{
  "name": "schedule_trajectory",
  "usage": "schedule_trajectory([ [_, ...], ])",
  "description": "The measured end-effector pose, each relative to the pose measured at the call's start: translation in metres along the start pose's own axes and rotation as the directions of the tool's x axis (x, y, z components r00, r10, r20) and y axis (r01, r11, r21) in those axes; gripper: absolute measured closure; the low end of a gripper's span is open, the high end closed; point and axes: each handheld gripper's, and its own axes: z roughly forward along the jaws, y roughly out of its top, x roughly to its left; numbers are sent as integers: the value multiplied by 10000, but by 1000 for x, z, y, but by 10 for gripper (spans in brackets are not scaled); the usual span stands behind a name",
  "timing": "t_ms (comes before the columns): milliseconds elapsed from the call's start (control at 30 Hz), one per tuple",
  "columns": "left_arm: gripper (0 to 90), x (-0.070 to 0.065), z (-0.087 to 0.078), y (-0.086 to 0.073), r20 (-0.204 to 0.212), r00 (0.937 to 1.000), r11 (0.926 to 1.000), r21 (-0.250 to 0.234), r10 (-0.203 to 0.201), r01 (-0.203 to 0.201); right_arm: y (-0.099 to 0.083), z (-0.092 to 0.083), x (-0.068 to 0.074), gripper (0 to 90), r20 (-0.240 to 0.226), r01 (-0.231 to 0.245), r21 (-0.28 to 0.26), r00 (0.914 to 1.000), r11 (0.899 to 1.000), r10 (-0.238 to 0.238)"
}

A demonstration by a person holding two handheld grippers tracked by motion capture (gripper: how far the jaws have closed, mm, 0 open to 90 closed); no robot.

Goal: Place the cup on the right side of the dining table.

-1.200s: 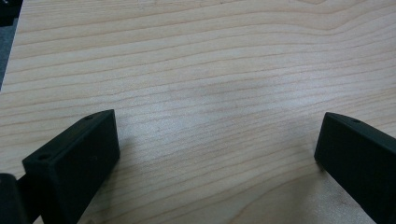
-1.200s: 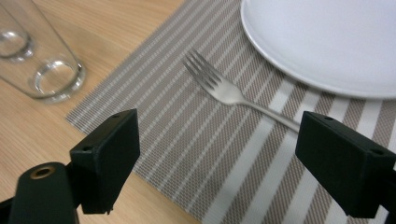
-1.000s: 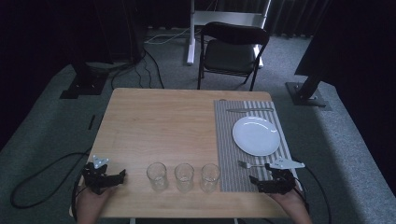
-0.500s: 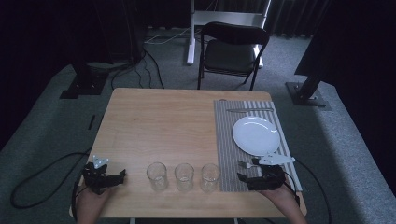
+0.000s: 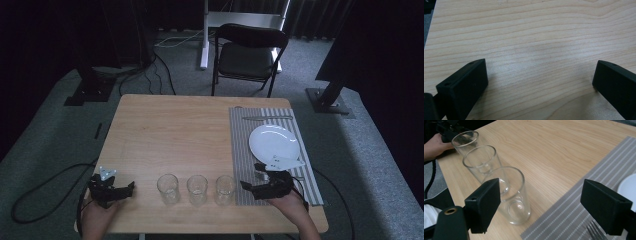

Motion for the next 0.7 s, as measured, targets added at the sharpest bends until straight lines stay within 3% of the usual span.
schedule_trajectory([
  [700, 3, 0, 0, 0, -4, 10000, 10000, -3, 12, -12, 38, 42, 26, 160, -1085, 716, 115, 9916, 9974, -700],
])
